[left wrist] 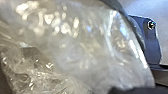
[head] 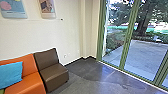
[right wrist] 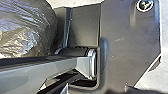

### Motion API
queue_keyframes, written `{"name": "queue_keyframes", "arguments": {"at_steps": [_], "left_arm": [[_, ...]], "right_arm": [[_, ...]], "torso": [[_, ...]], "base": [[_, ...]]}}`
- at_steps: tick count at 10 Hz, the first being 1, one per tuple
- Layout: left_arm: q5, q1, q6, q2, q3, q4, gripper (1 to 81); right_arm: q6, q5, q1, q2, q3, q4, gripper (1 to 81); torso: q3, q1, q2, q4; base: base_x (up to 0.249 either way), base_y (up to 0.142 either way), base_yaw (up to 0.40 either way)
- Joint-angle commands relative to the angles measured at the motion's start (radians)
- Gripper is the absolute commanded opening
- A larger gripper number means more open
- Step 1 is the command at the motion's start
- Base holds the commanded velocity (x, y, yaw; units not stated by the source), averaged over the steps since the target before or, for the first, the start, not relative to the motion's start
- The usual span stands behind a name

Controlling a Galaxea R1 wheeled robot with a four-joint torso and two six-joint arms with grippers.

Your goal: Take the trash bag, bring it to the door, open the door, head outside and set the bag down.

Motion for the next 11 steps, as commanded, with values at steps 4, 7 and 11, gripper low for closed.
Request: {"name": "queue_keyframes", "arguments": {"at_steps": [4,7,11], "left_arm": [[0.060,-0.050,0.000,-0.001,0.003,0.004,1.0],[0.060,-0.050,0.001,-0.001,0.003,0.004,1.0],[0.059,-0.050,0.000,-0.001,0.003,0.004,1.0]], "right_arm": [[-0.015,-0.065,0.036,0.026,0.006,-0.003,81.1],[-0.012,-0.062,0.034,0.029,0.003,0.003,81.1],[-0.015,-0.063,0.033,0.029,0.006,0.003,81.1]], "torso": [[0.000,0.000,0.000,0.000],[0.000,0.000,0.000,0.000],[0.000,0.000,0.000,0.000]], "base": [[0.000,0.000,-0.302],[0.000,0.000,-0.303],[0.000,0.000,-0.303]]}}
